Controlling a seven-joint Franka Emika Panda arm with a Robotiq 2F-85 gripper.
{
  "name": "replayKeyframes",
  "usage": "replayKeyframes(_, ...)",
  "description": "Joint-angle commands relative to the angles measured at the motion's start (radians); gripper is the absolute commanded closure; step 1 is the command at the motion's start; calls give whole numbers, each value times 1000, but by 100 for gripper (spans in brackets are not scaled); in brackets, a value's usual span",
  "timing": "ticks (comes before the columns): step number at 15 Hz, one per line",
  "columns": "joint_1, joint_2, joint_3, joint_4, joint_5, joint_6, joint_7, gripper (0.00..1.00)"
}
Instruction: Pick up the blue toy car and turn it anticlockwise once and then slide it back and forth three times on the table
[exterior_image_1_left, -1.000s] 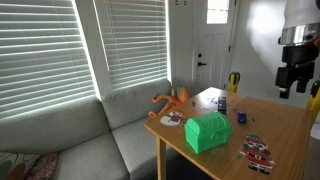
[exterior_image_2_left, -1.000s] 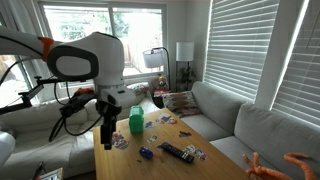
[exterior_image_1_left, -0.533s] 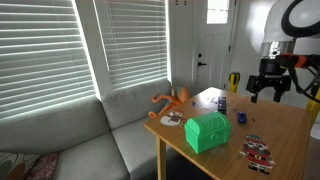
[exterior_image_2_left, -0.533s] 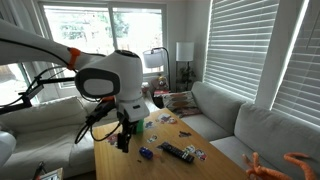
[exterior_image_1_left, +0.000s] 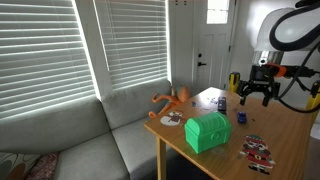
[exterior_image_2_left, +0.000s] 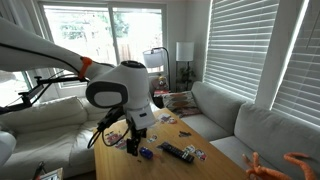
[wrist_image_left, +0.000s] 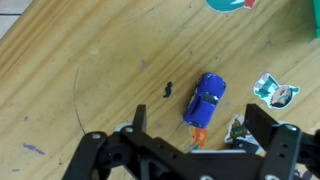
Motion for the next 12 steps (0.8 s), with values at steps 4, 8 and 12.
replayKeyframes(4,-2,33,2,8,3,15,-13,0)
replayKeyframes(8,5,86,2,24,5,31,-26,0)
replayKeyframes(12,13,119,1,31,7,65,-32,0)
